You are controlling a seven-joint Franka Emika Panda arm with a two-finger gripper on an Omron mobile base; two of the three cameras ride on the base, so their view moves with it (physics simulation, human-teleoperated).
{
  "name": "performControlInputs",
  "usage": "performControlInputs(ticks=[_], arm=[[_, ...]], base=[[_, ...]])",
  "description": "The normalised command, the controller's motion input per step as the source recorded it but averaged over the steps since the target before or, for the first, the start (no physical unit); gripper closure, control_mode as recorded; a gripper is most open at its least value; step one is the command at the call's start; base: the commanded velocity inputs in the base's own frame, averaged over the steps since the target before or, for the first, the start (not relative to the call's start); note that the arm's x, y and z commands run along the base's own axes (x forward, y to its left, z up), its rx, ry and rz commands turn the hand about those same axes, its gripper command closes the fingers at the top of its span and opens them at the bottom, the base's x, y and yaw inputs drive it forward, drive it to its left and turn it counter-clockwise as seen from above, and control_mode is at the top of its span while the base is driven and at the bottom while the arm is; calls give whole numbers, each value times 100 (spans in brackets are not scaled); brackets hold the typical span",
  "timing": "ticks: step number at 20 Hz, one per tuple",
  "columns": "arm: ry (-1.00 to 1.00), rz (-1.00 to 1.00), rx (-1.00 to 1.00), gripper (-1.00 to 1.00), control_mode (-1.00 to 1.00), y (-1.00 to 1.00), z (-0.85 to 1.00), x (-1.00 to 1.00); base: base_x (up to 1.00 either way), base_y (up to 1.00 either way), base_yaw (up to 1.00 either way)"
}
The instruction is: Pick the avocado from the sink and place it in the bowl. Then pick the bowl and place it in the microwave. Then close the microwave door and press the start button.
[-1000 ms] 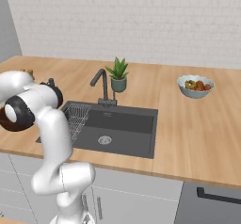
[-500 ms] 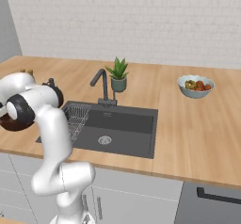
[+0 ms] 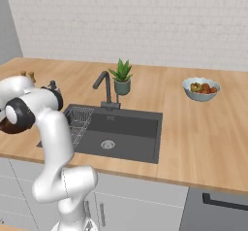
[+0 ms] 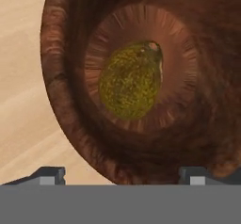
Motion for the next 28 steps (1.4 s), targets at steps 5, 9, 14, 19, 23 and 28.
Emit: performControlInputs(ticks=[5,9,14,19,23,28], arm=[[2,19,0,-100,-100,-9,-7,0],[13,23,-3,-100,-100,0,-37,33],[4,24,-1,-100,-100,-1,-45,30],[-2,18,0,100,-100,-18,-9,5],[-6,6,0,100,-100,-47,0,0],[-22,9,2,100,-100,-73,66,-16]], base=[[0,0,0],[0,0,0],[0,0,0],[0,0,0],[0,0,0],[0,0,0]])
